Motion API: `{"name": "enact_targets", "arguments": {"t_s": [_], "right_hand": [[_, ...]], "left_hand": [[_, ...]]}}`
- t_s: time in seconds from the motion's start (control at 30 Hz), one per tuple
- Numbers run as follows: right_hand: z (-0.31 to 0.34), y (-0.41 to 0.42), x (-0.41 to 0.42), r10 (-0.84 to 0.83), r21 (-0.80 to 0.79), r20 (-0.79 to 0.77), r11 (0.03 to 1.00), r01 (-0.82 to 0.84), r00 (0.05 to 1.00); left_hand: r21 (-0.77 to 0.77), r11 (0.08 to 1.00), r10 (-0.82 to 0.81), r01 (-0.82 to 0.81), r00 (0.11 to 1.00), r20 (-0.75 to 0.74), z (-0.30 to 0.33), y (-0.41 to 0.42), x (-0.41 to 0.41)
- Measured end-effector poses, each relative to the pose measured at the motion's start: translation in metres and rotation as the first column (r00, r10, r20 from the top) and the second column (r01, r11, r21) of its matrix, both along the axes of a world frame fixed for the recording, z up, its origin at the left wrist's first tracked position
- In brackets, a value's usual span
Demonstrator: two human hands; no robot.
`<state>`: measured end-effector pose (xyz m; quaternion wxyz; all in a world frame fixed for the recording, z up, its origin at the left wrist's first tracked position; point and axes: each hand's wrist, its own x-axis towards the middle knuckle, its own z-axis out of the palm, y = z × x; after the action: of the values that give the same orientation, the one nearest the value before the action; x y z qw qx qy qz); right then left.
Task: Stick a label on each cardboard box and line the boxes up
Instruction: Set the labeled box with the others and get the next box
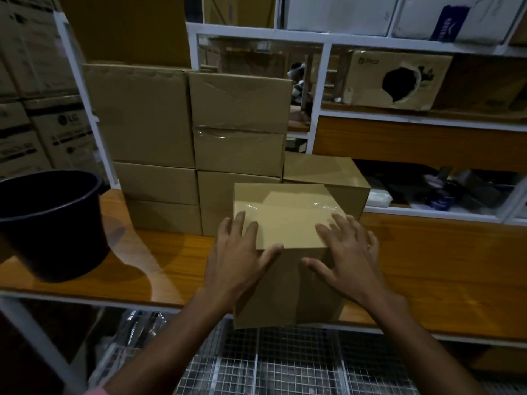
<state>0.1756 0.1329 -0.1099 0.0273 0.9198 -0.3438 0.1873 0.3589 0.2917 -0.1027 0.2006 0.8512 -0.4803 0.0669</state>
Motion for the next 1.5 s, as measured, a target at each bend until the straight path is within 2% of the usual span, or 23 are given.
{"name": "enact_targets", "arguments": {"t_s": [0.1, 0.2, 0.3, 0.43, 0.53, 0.7, 0.83, 0.93, 1.0, 1.27, 1.5], "right_hand": [[-0.018, 0.0, -0.009, -0.04, 0.106, 0.254, 0.994, 0.013, 0.966], [-0.037, 0.002, -0.014, -0.01, 0.194, 0.498, 0.976, -0.1, 0.867], [-0.054, 0.004, -0.016, -0.048, 0.244, 0.613, 0.961, -0.131, 0.788], [-0.064, 0.004, -0.019, -0.069, 0.322, 0.631, 0.93, -0.18, 0.773], [-0.063, 0.006, -0.019, -0.016, 0.308, 0.599, 0.927, -0.212, 0.8], [-0.05, 0.013, -0.026, 0.005, 0.227, 0.585, 0.959, -0.17, 0.811], [-0.031, 0.021, -0.04, -0.006, 0.142, 0.675, 0.982, -0.122, 0.738], [-0.01, 0.023, -0.047, -0.037, 0.177, 0.769, 0.972, -0.156, 0.638], [0.002, 0.02, -0.054, -0.029, 0.169, 0.791, 0.97, -0.174, 0.611], [0.038, 0.001, -0.091, 0.095, -0.033, 0.668, 0.995, -0.098, 0.738], [0.048, -0.017, -0.117, 0.135, -0.115, 0.559, 0.99, -0.085, 0.818]], "left_hand": [[-0.148, 0.989, -0.024, 0.018, 0.999, -0.038, -0.02, 0.008, -0.007], [-0.3, 0.954, -0.017, 0.017, 1.0, 0.002, -0.037, 0.011, -0.02], [-0.408, 0.913, -0.046, -0.002, 0.993, -0.109, -0.061, 0.012, -0.027], [-0.411, 0.911, -0.061, -0.044, 0.969, -0.239, -0.091, 0.01, -0.029], [-0.396, 0.916, -0.041, -0.063, 0.968, -0.248, -0.09, 0.006, -0.031], [-0.384, 0.92, -0.01, -0.086, 0.971, -0.24, -0.074, 0.011, -0.043], [-0.503, 0.862, -0.047, -0.057, 0.98, -0.192, -0.053, 0.012, -0.055], [-0.583, 0.811, -0.069, -0.043, 0.983, -0.169, -0.027, 0.007, -0.064], [-0.601, 0.799, -0.074, -0.023, 0.988, -0.136, -0.009, 0.002, -0.07], [-0.566, 0.819, -0.08, 0.098, 0.995, 0.057, 0.03, -0.011, -0.105], [-0.488, 0.854, -0.068, 0.18, 0.969, 0.239, 0.038, -0.023, -0.125]]}}
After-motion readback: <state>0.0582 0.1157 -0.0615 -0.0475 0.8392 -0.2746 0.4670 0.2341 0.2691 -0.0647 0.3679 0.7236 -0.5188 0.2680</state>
